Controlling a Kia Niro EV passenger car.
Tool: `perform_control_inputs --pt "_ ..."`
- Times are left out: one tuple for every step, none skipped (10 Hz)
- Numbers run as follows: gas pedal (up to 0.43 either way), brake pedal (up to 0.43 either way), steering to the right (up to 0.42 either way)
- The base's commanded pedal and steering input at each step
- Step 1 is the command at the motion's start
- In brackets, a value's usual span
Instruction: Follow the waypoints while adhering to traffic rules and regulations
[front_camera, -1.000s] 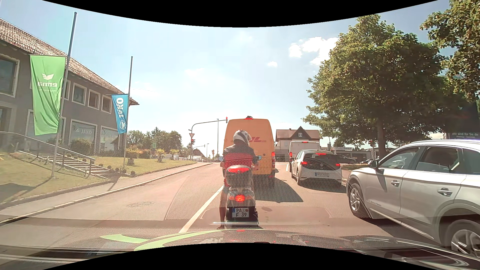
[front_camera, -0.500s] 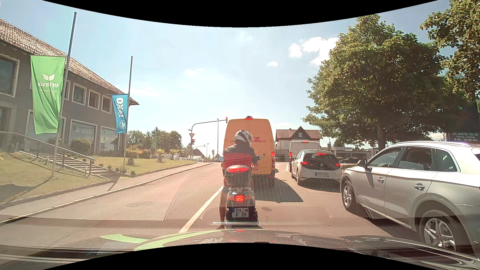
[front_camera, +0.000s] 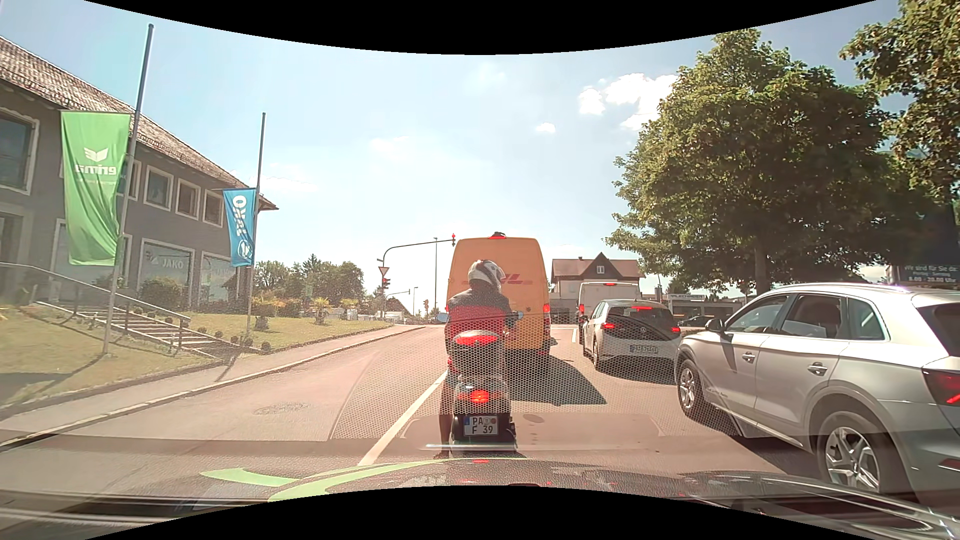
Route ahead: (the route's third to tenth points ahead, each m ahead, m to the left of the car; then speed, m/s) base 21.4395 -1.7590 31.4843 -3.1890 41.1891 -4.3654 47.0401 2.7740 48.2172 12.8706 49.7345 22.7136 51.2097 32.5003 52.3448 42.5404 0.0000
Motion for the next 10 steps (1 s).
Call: perform_control_inputs --pt "0.000 0.244 0.024" --pt "0.000 0.244 0.024" --pt "0.000 0.250 0.024" --pt "0.000 0.244 0.024" --pt "0.000 0.244 0.024" --pt "0.000 0.244 0.024" --pt "0.000 0.244 0.024" --pt "0.000 0.250 0.024" --pt "0.000 0.250 0.024" --pt "0.000 0.244 0.024"
